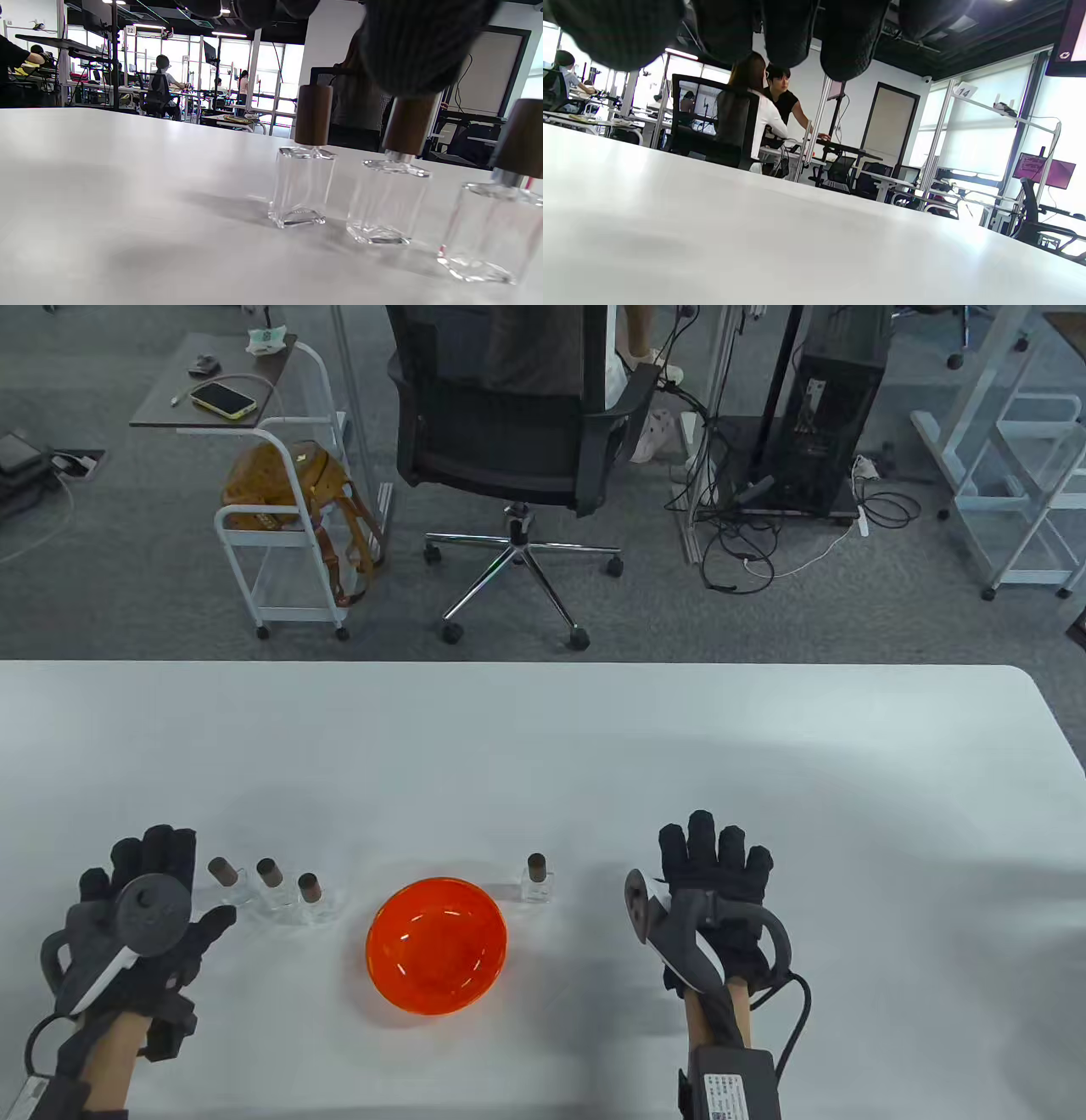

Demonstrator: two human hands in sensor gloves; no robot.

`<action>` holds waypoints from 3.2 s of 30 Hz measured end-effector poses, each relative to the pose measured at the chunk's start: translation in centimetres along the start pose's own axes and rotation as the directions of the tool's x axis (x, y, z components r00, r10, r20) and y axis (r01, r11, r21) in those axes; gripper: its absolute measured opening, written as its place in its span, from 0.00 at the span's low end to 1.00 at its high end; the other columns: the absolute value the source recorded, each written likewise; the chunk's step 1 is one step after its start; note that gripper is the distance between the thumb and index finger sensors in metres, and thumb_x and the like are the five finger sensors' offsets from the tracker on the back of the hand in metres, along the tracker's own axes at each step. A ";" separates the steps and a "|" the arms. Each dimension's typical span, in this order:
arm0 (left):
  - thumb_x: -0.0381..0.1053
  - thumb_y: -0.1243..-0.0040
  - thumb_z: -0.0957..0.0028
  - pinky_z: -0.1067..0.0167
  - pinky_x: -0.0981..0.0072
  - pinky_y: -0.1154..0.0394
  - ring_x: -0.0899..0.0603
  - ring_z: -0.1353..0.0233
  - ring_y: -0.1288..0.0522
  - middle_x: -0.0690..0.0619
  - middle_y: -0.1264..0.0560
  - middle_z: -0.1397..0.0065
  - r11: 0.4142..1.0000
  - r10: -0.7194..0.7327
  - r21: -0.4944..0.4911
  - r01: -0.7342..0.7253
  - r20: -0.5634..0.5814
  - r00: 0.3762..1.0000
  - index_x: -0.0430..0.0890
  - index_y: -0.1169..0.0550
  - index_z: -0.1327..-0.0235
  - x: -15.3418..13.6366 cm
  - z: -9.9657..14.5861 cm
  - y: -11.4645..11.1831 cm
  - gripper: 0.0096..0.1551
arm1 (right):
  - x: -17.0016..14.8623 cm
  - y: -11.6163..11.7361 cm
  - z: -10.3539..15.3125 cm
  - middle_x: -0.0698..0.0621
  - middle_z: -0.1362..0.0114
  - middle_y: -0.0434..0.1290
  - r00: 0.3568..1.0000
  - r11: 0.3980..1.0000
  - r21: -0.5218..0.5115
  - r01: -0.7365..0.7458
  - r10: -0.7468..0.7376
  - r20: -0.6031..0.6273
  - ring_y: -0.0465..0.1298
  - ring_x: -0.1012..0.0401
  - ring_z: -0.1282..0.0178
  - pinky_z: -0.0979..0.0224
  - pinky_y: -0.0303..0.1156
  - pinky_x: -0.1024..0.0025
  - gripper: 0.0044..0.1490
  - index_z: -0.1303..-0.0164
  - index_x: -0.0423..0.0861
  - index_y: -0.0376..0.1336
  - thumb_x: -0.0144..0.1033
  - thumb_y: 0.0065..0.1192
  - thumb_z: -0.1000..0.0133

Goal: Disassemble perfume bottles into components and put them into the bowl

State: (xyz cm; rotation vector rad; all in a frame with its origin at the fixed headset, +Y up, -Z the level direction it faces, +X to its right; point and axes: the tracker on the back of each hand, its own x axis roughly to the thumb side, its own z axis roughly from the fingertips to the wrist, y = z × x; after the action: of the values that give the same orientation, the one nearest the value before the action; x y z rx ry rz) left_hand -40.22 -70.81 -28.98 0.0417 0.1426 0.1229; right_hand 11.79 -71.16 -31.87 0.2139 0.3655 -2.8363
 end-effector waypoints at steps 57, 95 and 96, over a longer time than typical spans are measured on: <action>0.58 0.26 0.57 0.33 0.41 0.28 0.40 0.37 0.14 0.50 0.11 0.36 0.850 0.488 -0.032 -0.526 0.427 0.762 0.54 0.17 0.39 15.6 3.6 2.5 0.30 | 1.8 -0.3 0.8 0.53 0.21 0.68 0.991 0.977 0.173 0.128 -0.134 0.027 0.73 0.52 0.22 0.23 0.62 0.37 0.42 0.31 0.59 0.61 0.60 0.59 0.58; 0.57 0.27 0.56 0.33 0.41 0.29 0.39 0.36 0.15 0.50 0.12 0.36 0.913 0.407 -0.139 -0.383 0.332 0.851 0.54 0.17 0.38 14.7 2.6 -1.4 0.30 | 14.4 -13.9 4.6 0.56 0.40 0.80 0.700 0.755 -0.053 0.653 -0.575 0.424 0.86 0.65 0.52 0.34 0.77 0.51 0.31 0.44 0.56 0.70 0.52 0.68 0.58; 0.57 0.27 0.56 0.33 0.41 0.29 0.39 0.36 0.15 0.51 0.12 0.36 0.910 0.414 -0.129 -0.394 0.316 0.854 0.54 0.17 0.38 14.4 2.4 -1.2 0.30 | 13.6 -13.9 4.4 0.55 0.40 0.80 0.686 0.713 -0.107 0.693 -0.606 0.402 0.86 0.65 0.52 0.34 0.77 0.51 0.31 0.43 0.56 0.69 0.52 0.68 0.58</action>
State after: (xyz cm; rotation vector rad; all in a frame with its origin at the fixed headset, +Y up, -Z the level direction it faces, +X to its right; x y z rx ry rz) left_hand -25.61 -70.30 -28.63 0.0323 -0.2178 0.5410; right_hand -5.62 -62.76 -26.89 -0.5881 0.8694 -3.3739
